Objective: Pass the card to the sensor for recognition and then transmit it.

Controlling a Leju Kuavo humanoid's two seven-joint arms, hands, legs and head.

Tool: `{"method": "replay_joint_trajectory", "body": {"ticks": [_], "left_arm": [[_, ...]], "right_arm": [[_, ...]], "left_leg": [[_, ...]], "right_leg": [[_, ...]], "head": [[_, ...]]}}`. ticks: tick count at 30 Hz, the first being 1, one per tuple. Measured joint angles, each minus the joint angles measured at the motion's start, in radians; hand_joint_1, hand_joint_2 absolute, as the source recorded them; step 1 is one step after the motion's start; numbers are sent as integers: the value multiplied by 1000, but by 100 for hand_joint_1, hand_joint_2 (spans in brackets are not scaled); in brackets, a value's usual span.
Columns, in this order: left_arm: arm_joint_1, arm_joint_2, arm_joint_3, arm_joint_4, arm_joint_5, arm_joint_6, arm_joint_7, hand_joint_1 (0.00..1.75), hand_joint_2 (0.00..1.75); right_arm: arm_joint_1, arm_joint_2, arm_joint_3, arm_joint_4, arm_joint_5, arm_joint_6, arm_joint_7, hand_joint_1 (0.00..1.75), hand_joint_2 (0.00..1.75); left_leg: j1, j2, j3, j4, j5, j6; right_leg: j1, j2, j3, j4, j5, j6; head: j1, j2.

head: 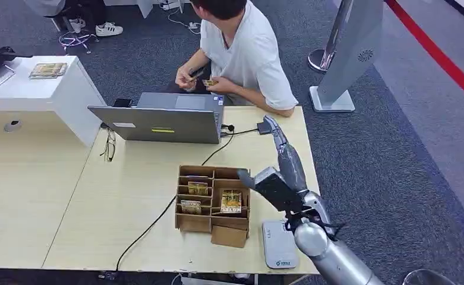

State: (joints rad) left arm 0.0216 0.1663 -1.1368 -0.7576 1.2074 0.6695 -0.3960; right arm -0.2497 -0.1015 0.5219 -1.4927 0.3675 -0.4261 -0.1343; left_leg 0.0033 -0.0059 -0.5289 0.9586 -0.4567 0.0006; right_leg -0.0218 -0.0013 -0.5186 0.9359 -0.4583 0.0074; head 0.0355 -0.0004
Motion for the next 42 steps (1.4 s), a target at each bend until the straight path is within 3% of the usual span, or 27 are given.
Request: {"method": "replay_joint_trajectory", "body": {"ticks": [7,14,22,24,42], "left_arm": [[10,12,0,-26,-13,12,3,0,0],[10,25,0,-68,-38,26,31,0,0],[11,25,0,-68,-44,23,32,0,0],[2,25,0,-87,-61,23,50,0,0],[11,24,18,-101,-151,21,94,0,0]], "right_arm": [[-9,2,48,-9,219,-13,45,0,175],[-48,2,106,0,413,1,131,0,175],[-57,2,119,7,439,5,137,0,175],[-90,11,162,16,471,35,177,0,175],[-124,21,236,87,531,108,214,0,175]], "left_leg": [[0,0,0,0,0,0],[0,0,0,0,0,0],[0,0,0,0,0,0],[0,0,0,0,0,0],[0,0,0,0,0,0]], "right_leg": [[0,0,0,0,0,0],[0,0,0,0,0,0],[0,0,0,0,0,0],[0,0,0,0,0,0],[0,0,0,0,0,0]], "head": [[0,0],[0,0],[0,0],[0,0],[0,0]]}}
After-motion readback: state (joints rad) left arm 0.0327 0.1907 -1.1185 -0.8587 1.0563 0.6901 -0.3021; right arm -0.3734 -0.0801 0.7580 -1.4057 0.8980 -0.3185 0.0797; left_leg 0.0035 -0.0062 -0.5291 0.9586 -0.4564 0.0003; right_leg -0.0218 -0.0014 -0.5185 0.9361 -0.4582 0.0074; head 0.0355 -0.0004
